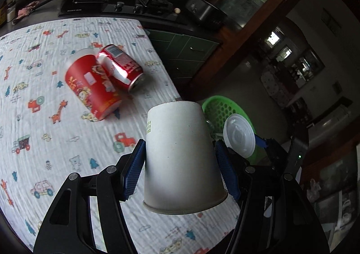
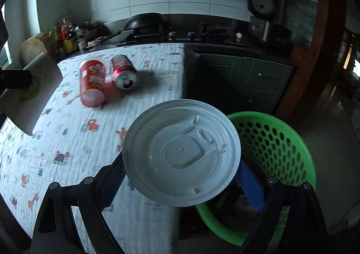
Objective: Collect trash
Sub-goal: 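Drop the white cup and lid into the basket with both tools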
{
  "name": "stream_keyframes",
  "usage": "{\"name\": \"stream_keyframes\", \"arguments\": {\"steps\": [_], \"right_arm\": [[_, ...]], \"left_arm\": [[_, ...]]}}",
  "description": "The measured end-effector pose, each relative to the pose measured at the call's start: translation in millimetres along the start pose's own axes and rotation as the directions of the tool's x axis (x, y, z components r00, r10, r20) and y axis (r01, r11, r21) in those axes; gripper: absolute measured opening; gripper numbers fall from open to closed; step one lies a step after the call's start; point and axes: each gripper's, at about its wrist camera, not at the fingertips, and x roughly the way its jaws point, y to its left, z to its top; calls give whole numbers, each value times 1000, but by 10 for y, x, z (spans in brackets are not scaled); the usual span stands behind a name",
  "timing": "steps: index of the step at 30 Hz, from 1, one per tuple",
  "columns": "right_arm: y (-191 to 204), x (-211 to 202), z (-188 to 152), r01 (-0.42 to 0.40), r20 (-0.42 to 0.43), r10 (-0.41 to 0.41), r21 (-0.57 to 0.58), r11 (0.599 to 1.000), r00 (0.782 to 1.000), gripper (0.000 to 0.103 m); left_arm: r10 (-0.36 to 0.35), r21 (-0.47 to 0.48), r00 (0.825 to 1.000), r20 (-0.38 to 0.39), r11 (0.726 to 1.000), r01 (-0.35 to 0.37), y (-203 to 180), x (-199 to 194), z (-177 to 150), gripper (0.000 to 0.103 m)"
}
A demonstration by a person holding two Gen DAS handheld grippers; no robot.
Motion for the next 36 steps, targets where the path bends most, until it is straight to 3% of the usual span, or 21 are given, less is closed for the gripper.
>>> {"name": "stream_keyframes", "arguments": {"steps": [11,16,25,32,36], "right_arm": [[-1024,244,-314,138,-98,-122,182,973,988,88],[-1298,301,-452,143,-110,-117,268,953,987,89],[-1352,25,-493,180,-58,-170,268,946,984,91],[-1319,-273,-564,169,-4,-175,278,945,985,91],[-1260,-375,-566,162,12,-171,272,949,985,91]], "left_arm": [[-82,84,992,-97,992,90,-785,905,213,62],[-97,115,988,-121,987,111,-1026,1220,290,62],[-127,147,976,-178,977,154,-1371,1736,251,62],[-117,144,972,-205,979,148,-1486,2085,189,64],[-119,135,972,-202,980,148,-1454,2141,151,75]]}}
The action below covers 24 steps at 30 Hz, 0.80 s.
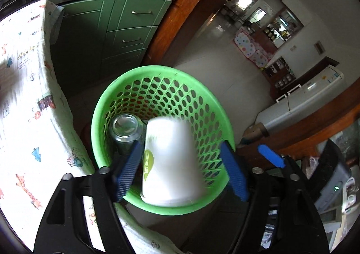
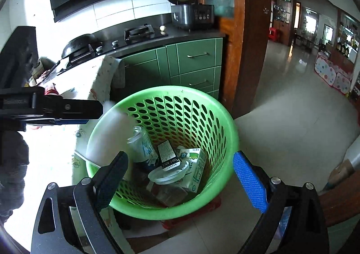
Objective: Collect trash
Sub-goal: 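Drop the white cup and lid into the basket with both tools, then grasp the red paper cup with the left tool while the right tool grasps the red Coca-Cola can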
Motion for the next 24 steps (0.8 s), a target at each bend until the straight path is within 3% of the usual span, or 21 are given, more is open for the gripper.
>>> {"name": "stream_keyframes", "arguments": {"steps": [5,12,24], "right_arm": [[143,-72,54,-25,15,25,-26,999,1000,91],[596,-33,185,-104,14,106,-108,989,994,91],[1444,175,399,-219,-13,223,-242,945,975,91]], "left_arm": [[36,1,999,28,999,-36,85,-159,-42,76],[130,-39,986,102,991,-127,310,-716,-143,76],[304,-178,934,189,946,-272,1056,-1627,-277,76]]}}
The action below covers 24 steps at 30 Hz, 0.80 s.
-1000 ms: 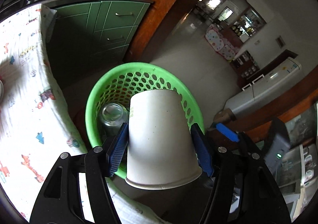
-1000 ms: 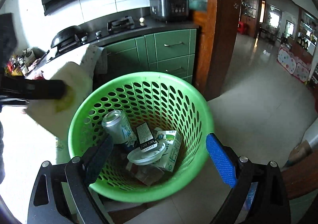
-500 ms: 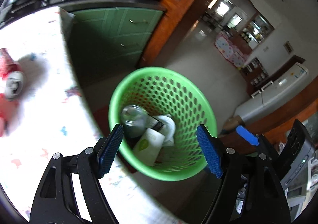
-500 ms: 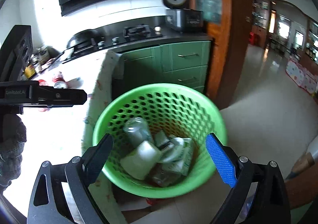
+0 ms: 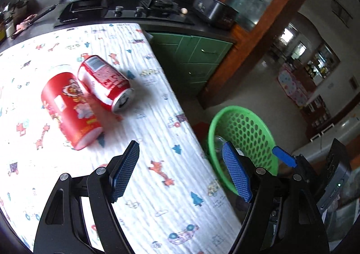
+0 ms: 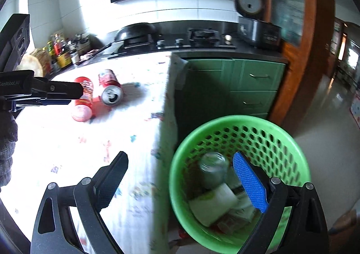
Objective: Collect trash
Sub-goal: 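Grasp the red paper cup with the left tool while the right tool grasps the red Coca-Cola can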
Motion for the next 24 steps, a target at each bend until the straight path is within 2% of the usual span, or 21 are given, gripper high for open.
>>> {"name": "stream_keyframes", "arguments": {"steps": [12,19,24], "right_arm": [[502,410,396,-88,-29,86,-87,992,996,91],[747,793,626,-127,-78,116,-146,981,990,91],[941,1057,834,-131,-99,114,-193,972,989,91]], "left_arm": [[132,-130,989,62,984,-123,769,-344,154,76],[154,-236,986,65,962,-135,1166,-331,208,76],[149,-265,987,58,956,-129,1324,-247,256,76]]}}
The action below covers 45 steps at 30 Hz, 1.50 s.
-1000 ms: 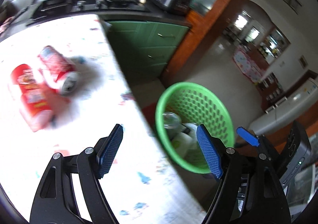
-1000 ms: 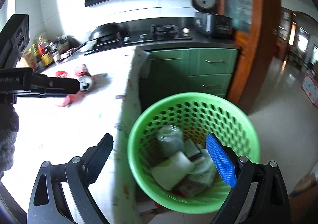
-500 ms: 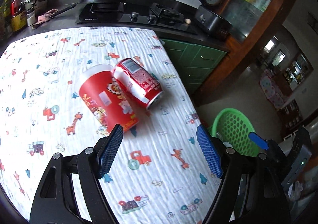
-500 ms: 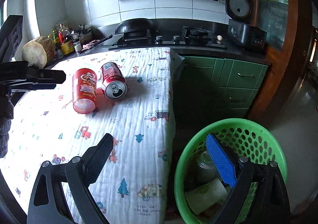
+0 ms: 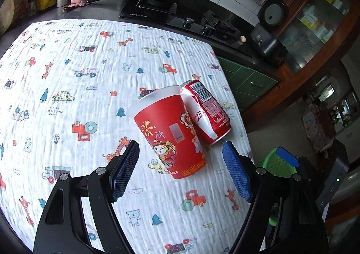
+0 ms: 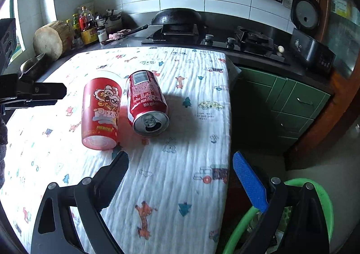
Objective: Collect trash
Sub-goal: 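Grasp the red paper cup with the left tool while the right tool grasps the red Coca-Cola can, then drop the Coca-Cola can into the basket with the right tool while the left tool carries the red cup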
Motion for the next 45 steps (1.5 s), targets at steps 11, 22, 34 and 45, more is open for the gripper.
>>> {"name": "stream_keyframes", "arguments": {"steps": [11,22,34,45], "right_arm": [[259,586,595,-111,-55,108,-56,992,993,89],[380,1152,839,-174,-144,164,-59,983,976,85],[213,1138,645,-199,-146,201,32,980,969,62],[130,854,325,-191,-127,199,73,979,972,62]], "left_arm": [[-53,-98,999,-2,994,53,272,73,126,77],[-85,-113,996,3,990,85,367,69,181,80],[-106,-198,994,-31,975,98,372,445,123,83],[-78,-231,995,-67,971,60,304,866,124,84]]}}
